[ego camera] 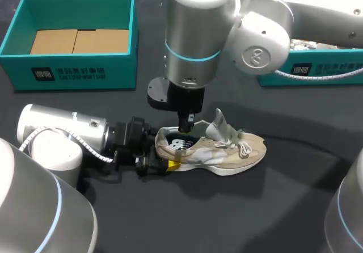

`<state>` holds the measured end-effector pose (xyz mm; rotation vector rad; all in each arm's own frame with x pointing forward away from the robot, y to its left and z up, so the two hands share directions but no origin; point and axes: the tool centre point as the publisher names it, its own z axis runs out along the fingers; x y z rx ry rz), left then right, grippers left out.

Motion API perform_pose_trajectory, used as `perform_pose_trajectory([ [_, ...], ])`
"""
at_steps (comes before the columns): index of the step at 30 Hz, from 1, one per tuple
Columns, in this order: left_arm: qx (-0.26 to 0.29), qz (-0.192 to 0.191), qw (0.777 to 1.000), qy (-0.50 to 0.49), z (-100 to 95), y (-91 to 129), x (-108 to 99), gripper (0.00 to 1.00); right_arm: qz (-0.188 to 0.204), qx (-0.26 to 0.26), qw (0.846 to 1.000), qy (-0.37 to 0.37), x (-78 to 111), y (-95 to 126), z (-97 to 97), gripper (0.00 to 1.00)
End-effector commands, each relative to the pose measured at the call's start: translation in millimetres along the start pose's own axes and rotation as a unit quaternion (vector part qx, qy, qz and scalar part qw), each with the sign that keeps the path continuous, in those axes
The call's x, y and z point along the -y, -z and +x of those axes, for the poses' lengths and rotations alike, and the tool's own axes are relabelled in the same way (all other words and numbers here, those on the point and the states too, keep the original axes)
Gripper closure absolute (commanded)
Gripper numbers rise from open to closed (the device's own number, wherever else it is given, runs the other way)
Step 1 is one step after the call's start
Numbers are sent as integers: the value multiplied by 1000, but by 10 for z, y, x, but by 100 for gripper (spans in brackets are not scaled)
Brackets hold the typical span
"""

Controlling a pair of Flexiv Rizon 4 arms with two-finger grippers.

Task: Take the shoe out of the shoebox, open the shoe tongue, remove and reinsert the insole, then place the shoe into the shoebox

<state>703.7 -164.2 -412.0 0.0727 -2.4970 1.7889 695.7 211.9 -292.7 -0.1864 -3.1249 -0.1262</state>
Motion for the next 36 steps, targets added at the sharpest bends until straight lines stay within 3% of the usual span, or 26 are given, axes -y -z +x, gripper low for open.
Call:
perform_pose_trajectory([
  [1, 1, 0, 1000, 0, 29, -30, -54, 100, -5, 0, 1000, 0, 43, 7, -4, 100],
  [7, 1, 0, 1000, 0, 29, -30, -54, 100, -5, 0, 1000, 0, 43, 7, -4, 100],
  [19, 1, 0, 1000, 0, 29, -30, -54, 100, -17, 17, 999, 34, -86, -520, -89, 100],
  [29, 1, 0, 1000, 0, 29, -30, -54, 100, -6, 39, 999, 14, 143, -691, -74, 100],
  [36, 1, 0, 1000, 0, 29, -30, -54, 100, 8, 57, 998, -13, 397, -659, -149, 100],
])
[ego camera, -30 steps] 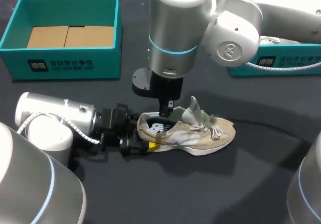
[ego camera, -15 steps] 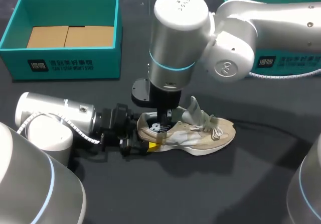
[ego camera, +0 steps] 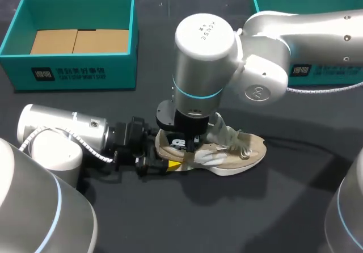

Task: Take the shoe out of the shoebox, open the shoe tongue, remove and reinsert the insole, then place the shoe into the shoebox

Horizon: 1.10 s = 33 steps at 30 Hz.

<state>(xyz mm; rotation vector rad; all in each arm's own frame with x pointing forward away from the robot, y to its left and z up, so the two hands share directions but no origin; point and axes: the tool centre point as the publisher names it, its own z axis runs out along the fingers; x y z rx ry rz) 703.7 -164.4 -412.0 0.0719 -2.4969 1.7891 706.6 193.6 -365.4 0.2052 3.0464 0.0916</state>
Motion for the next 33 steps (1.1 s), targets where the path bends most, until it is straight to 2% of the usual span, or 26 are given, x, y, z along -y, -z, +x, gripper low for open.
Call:
perform_pose_trajectory([
  [1, 1, -1, 1000, 1, 28, -28, -55, 100, 2, 8, 1000, -10, 213, 49, -38, 100],
  [7, 1, -1, 1000, 1, 28, -28, -55, 100, 9, 7, 1000, -26, 353, 20, -110, 100],
  [14, 1, -1, 1000, 1, 28, -28, -55, 100, 7, 22, 999, -28, 361, 31, -182, 100],
  [20, 1, -1, 1000, 1, 28, -28, -55, 100, -14, 36, 999, 0, 48, 153, -245, 100],
  [24, 1, -1, 1000, 1, 28, -28, -55, 100, -10, 31, 999, 17, -150, 139, -225, 100],
  [29, 1, -1, 1000, 1, 28, -28, -55, 100, -6, 20, 999, 26, -256, 65, -159, 100],
  [33, 1, -1, 1000, 1, 28, -28, -55, 100, -2, 11, 1000, 27, -234, -83, -137, 100],
])
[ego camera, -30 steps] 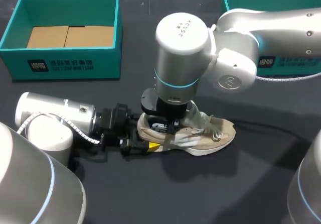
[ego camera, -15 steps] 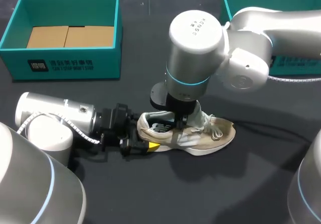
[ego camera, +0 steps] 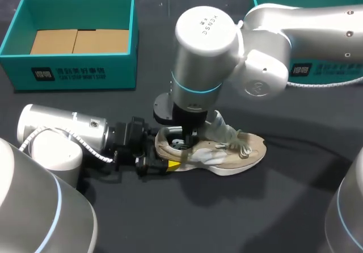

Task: Take the shoe out of the shoebox, open the shoe tongue, remove and reinsert the insole, then place the shoe into the shoebox

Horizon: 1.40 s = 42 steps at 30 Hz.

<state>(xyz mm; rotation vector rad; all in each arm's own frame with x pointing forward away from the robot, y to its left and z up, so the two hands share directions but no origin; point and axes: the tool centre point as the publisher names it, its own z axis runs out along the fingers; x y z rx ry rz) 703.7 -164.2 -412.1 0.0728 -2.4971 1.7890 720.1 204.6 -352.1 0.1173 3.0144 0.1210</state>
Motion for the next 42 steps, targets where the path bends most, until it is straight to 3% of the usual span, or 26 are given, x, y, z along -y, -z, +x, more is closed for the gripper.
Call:
perform_pose_trajectory([
  [1, 1, 0, 1000, 0, 29, -29, -53, 100, 14, -8, 1000, -5, -64, -247, -8, 100],
  [7, 1, 0, 1000, 0, 29, -29, -53, 100, 26, -11, 999, -39, 160, -325, 23, 100],
  [13, 1, 0, 1000, 0, 29, -29, -53, 100, 41, 12, 996, -74, 404, -160, 72, 100],
  [19, 1, 0, 1000, 0, 29, -29, -53, 100, 46, 24, 995, -89, 538, -74, 65, 77],
  [22, 1, 0, 1000, 0, 29, -29, -53, 100, 46, 22, 995, -89, 544, -98, 42, 62],
  [25, 1, 0, 1000, 0, 29, -29, -53, 100, 38, 16, 996, -85, 536, -155, 18, 58],
  [33, 1, 0, 1000, 0, 29, -29, -53, 100, 25, -11, 997, -69, 440, -346, -39, 57],
  [42, 1, 0, 1000, 0, 29, -29, -53, 100, 22, -59, 996, -59, 412, -509, 51, 56],
])
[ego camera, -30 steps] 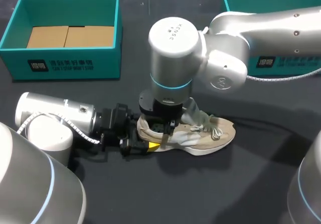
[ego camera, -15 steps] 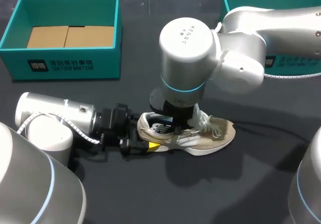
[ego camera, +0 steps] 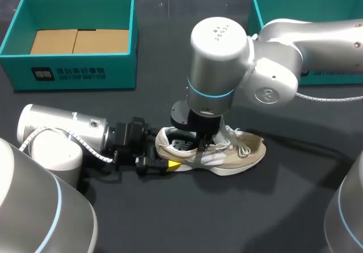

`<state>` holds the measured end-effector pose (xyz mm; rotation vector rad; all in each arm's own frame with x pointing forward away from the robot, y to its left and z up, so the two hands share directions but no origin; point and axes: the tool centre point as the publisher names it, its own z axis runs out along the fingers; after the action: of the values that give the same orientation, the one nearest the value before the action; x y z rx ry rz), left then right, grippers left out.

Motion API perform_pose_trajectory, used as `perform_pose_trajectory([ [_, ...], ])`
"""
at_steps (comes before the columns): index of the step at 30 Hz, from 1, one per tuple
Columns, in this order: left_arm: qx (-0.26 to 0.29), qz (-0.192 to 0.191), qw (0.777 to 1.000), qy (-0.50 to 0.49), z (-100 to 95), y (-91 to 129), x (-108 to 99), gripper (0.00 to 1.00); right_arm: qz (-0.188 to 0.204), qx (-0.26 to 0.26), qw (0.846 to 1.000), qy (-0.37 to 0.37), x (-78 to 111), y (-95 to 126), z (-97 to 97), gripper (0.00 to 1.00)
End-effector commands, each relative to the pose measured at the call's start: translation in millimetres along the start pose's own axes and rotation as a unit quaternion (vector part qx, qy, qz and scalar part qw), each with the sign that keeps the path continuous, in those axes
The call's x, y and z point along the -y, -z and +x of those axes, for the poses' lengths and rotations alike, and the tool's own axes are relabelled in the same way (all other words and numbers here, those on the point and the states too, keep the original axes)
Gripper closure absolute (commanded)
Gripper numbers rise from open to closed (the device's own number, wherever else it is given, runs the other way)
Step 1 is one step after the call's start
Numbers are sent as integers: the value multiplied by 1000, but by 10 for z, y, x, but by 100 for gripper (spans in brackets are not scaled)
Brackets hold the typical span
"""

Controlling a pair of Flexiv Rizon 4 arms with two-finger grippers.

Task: Take the shoe out of the shoebox, open the shoe tongue, remove and reinsert the insole, then place the shoe into the shoebox

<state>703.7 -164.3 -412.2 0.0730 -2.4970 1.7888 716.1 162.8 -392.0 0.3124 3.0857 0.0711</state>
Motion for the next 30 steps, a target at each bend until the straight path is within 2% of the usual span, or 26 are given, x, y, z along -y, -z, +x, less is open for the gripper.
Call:
perform_pose_trajectory([
  [1, 1, 0, 1000, 0, 29, -28, -53, 100, 2, -26, 1000, 6, -53, -164, 11, 57],
  [2, 1, 0, 1000, 0, 29, -28, -53, 100, 0, -30, 999, 9, -54, -177, 34, 62],
  [5, 1, 0, 1000, 0, 29, -28, -53, 100, -1, -46, 999, 9, -27, -192, 110, 100],
  [14, 1, 0, 1000, 0, 29, -28, -53, 100, -19, -76, 997, 11, 126, -111, 332, 100],
  [23, 1, 0, 1000, 0, 29, -28, -53, 100, -110, -48, 992, 36, 287, 180, 372, 100],
  [30, 1, 0, 1000, 0, 29, -28, -53, 100, -162, -23, 983, 78, 294, 377, 313, 100],
])
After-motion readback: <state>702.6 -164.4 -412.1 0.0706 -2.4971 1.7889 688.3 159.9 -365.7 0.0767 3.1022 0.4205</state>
